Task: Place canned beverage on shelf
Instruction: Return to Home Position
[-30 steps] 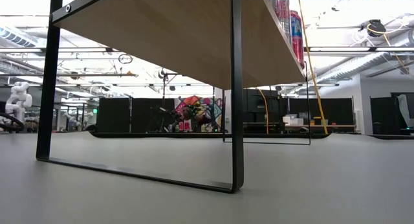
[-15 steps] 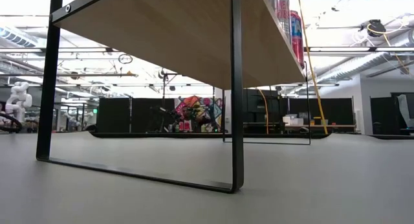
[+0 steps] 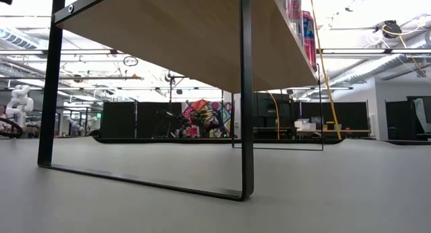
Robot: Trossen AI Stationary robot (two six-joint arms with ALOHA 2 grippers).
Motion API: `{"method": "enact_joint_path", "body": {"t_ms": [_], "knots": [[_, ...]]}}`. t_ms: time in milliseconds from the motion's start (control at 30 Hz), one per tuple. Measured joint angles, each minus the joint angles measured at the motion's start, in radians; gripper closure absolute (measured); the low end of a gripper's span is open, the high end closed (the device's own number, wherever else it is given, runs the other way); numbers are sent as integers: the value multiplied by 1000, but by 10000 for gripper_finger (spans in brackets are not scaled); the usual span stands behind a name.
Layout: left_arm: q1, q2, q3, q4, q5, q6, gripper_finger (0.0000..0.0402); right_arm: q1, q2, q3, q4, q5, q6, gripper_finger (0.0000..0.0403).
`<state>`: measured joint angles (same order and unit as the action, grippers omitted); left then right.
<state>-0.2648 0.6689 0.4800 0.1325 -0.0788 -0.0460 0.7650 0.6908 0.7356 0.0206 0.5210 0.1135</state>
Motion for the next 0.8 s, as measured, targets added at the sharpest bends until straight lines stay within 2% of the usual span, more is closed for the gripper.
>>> {"method": "enact_joint_path", "body": {"t_ms": [100, 200, 467, 667, 800], "knots": [[17, 4, -45, 51, -1, -17, 401, -7, -78, -123, 74, -4, -2, 403], [35, 4, -85, 122, -4, -24, 401, -21, -143, -243, 183, -52, -14, 403], [90, 3, -144, 152, 2, -19, 401, -52, -256, -499, 405, -81, -21, 403], [125, 3, -169, 155, 26, 3, 401, -76, -296, -595, 476, -81, -21, 403], [162, 3, -215, 237, 71, 2, 401, -97, -309, -615, 470, -82, -21, 403]]}}
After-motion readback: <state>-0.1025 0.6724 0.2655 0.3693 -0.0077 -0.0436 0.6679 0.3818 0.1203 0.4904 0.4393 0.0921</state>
